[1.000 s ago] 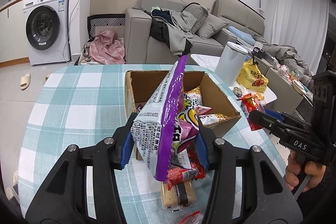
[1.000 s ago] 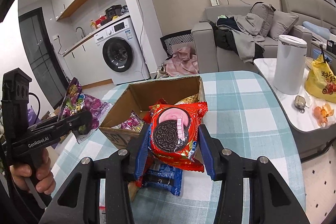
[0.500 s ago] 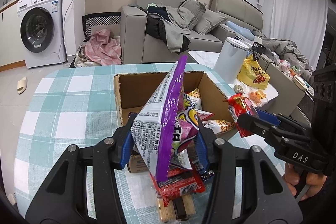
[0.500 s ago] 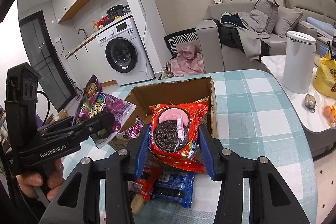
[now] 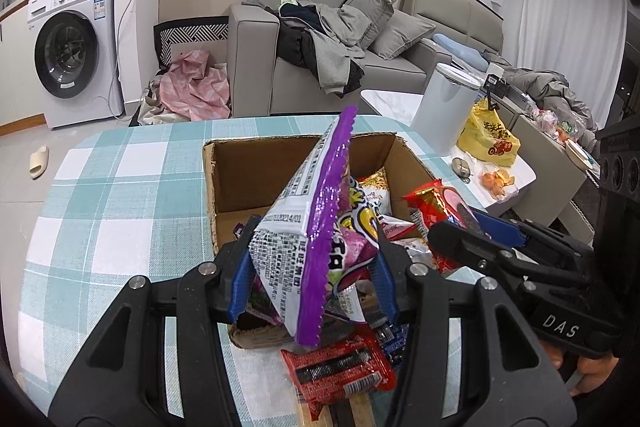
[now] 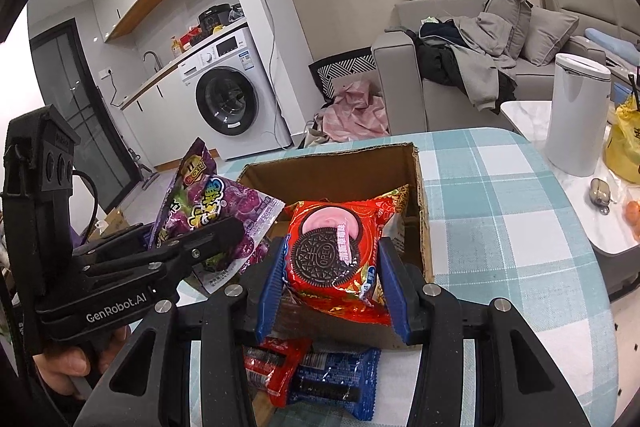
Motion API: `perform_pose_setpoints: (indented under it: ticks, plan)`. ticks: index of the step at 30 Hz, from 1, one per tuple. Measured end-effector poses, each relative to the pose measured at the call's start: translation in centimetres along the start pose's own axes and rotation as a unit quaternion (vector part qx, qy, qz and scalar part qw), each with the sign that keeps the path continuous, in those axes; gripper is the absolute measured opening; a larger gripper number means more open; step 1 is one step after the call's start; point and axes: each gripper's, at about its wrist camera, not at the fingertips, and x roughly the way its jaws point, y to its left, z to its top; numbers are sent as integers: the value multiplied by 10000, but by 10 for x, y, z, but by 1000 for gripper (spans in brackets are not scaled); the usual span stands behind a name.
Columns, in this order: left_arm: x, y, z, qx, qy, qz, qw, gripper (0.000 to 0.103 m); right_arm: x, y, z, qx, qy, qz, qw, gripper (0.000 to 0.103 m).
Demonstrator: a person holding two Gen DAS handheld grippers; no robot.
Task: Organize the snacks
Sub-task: 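Open both tools to drop the white bag and red Oreo pack into the box, then move both tools back down to the remaining packs beside the box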
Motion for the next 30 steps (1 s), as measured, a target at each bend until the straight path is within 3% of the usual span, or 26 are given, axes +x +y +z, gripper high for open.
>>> perform_pose_setpoints:
  ticks: [12,17,22,23,27,30]
  plan:
    - [20,-2,0,40,140,79,9999,47,12,-5,4,108,71,-82,9999,46]
    - [13,-2,1,58,100,83,9999,50,2,-2,5,41,-49,-176,9998,51]
    - [-2,-3,-1,62,7,169,9998,78,-8,-7,2,79,-58,-154,9998,70]
    - [-6,-3,-2,54,-11,181,9998,80,-10,-9,1,99,-35,-131,9999,71]
    - [-21,-3,-7,14,-22,224,9997,86,-19,-16,-4,258,28,-59,9996,95]
    - [-32,1,-14,-54,-62,285,9996,96,-24,-21,-8,320,56,-132,9994,102]
